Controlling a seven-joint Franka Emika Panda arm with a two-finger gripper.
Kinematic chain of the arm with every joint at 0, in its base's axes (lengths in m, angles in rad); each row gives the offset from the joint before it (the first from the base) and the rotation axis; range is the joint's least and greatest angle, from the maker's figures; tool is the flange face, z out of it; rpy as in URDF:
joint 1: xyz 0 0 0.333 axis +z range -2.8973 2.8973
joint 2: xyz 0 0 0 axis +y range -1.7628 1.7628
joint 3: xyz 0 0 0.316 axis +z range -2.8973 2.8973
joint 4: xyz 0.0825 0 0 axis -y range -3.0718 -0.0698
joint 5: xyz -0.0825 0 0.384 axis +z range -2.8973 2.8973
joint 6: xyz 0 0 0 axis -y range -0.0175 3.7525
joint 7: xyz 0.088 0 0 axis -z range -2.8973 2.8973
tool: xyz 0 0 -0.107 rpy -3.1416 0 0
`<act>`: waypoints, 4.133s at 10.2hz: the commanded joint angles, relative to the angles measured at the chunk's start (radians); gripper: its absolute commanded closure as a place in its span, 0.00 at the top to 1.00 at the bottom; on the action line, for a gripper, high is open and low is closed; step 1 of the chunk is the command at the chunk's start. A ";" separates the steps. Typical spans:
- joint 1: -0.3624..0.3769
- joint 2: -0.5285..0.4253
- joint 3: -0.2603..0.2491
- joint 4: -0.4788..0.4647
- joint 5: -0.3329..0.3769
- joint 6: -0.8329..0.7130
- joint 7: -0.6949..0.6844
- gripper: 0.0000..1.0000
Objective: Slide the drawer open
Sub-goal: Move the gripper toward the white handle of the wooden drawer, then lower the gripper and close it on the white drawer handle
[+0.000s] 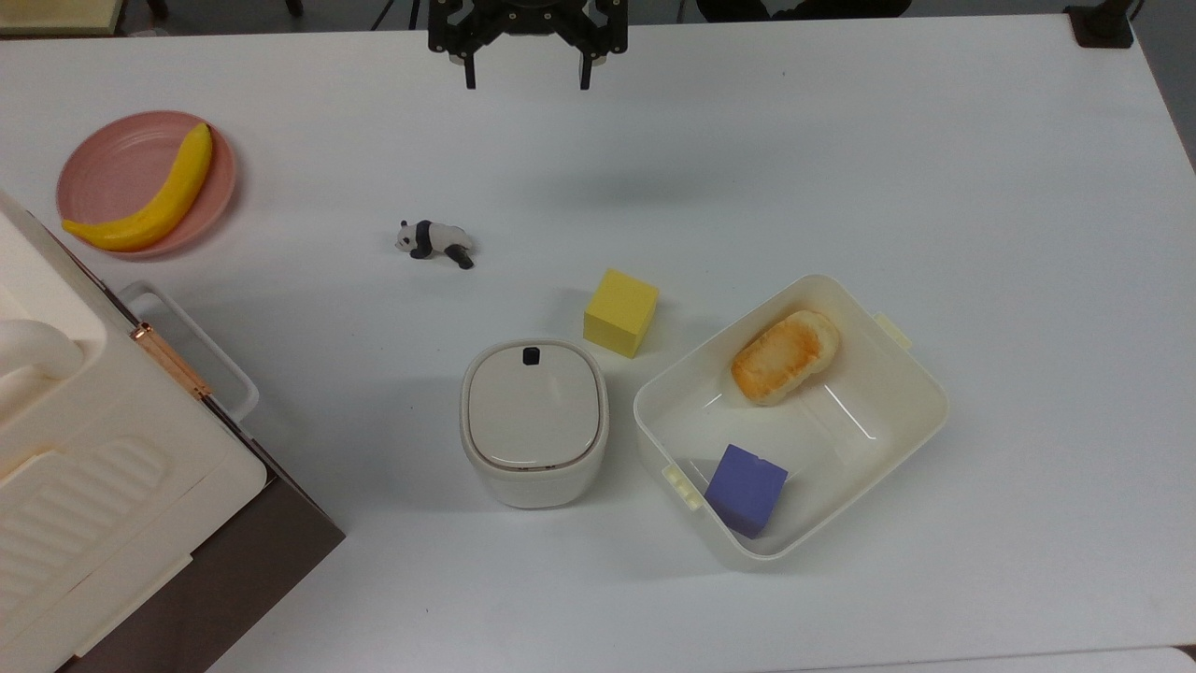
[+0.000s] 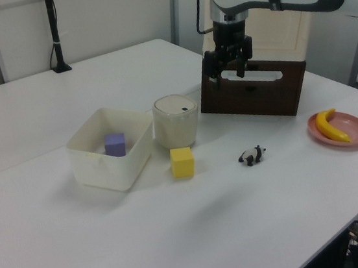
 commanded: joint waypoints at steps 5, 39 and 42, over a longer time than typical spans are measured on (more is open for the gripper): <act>-0.090 0.019 -0.010 -0.003 0.013 -0.028 -0.183 1.00; -0.359 0.410 0.012 0.055 -0.248 0.809 -0.825 0.76; -0.359 0.389 0.012 0.054 -0.248 0.809 -0.828 0.63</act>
